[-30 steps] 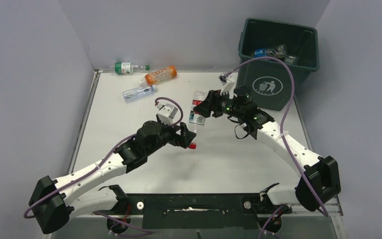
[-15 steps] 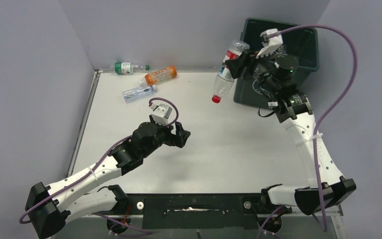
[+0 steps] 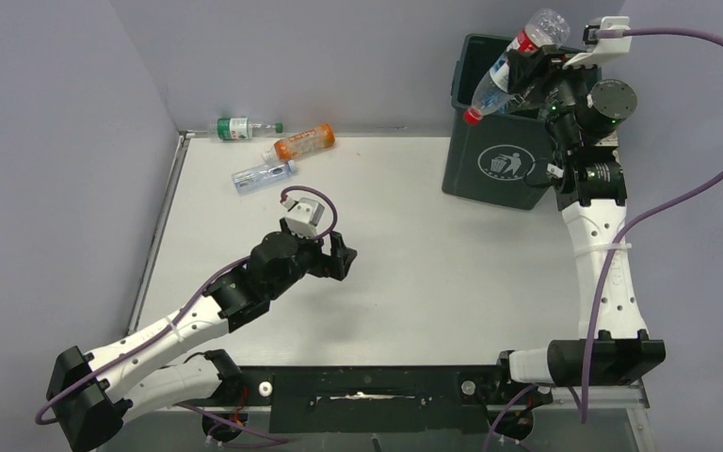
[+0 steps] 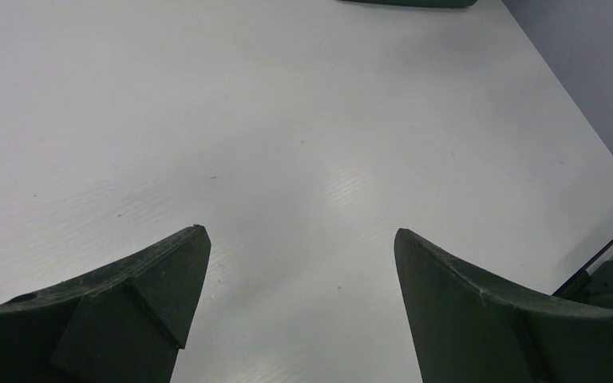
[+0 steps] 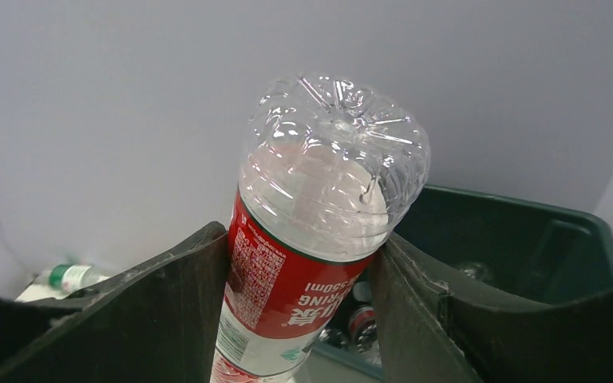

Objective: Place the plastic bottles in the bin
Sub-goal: Place the plastic bottle in the trash bin.

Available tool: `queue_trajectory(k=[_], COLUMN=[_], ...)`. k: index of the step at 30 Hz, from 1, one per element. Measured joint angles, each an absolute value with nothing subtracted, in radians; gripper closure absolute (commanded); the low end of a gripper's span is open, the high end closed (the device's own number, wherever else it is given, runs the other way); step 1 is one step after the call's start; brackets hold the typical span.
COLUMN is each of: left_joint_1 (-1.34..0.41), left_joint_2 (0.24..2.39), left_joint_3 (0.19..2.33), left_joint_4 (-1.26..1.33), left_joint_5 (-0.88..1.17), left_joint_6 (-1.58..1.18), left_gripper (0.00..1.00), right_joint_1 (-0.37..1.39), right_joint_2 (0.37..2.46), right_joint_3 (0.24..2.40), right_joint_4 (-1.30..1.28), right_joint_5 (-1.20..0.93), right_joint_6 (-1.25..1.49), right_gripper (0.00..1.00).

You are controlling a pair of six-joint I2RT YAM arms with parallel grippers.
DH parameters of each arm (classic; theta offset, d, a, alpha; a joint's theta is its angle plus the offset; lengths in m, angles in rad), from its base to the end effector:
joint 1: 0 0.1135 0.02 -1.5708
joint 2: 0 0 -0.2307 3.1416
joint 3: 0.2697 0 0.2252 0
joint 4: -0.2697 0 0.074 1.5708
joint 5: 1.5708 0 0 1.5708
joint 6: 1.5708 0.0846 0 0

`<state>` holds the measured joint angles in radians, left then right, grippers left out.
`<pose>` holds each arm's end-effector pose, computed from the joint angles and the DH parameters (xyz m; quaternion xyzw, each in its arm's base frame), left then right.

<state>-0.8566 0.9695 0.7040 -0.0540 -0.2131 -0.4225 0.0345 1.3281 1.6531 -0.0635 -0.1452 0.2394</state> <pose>0.1861 -0.1873 0.2555 0.1128 0.8005 -0.2784 0.5187 0.3028 0.0227 0.5044 0.0049 0.6100 0.1518 0.7777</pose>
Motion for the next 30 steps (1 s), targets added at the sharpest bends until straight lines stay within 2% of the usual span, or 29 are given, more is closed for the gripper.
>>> queue_trajectory(k=[13, 17, 19, 23, 30], left_joint_1=[-0.844, -0.823, -0.794, -0.705, -0.569], left_joint_2=[1.006, 1.059, 1.095, 1.165, 1.248], left_joint_3=[0.725, 0.766, 0.796, 0.85, 0.933], left_joint_4=[-0.104, -0.12, -0.132, -0.149, -0.179], left_joint_5=[-0.285, -0.303, -0.303, -0.29, -0.269], left_joint_6=[-0.405, -0.404, -0.405, -0.408, -0.408], left_gripper=[0.12, 0.12, 0.12, 0.12, 0.12], right_joint_1=[-0.138, -0.154, -0.157, -0.157, -0.157], right_joint_2=[1.514, 1.56, 1.578, 1.595, 1.592], right_joint_3=[1.696, 1.724, 1.735, 1.749, 1.75], right_joint_4=[0.102, 0.103, 0.092, 0.062, -0.02], right_joint_5=[-0.127, -0.132, -0.139, -0.154, -0.169], right_joint_6=[0.277, 0.285, 0.289, 0.289, 0.279], right_gripper=[0.45, 0.34, 0.23, 0.07, 0.02])
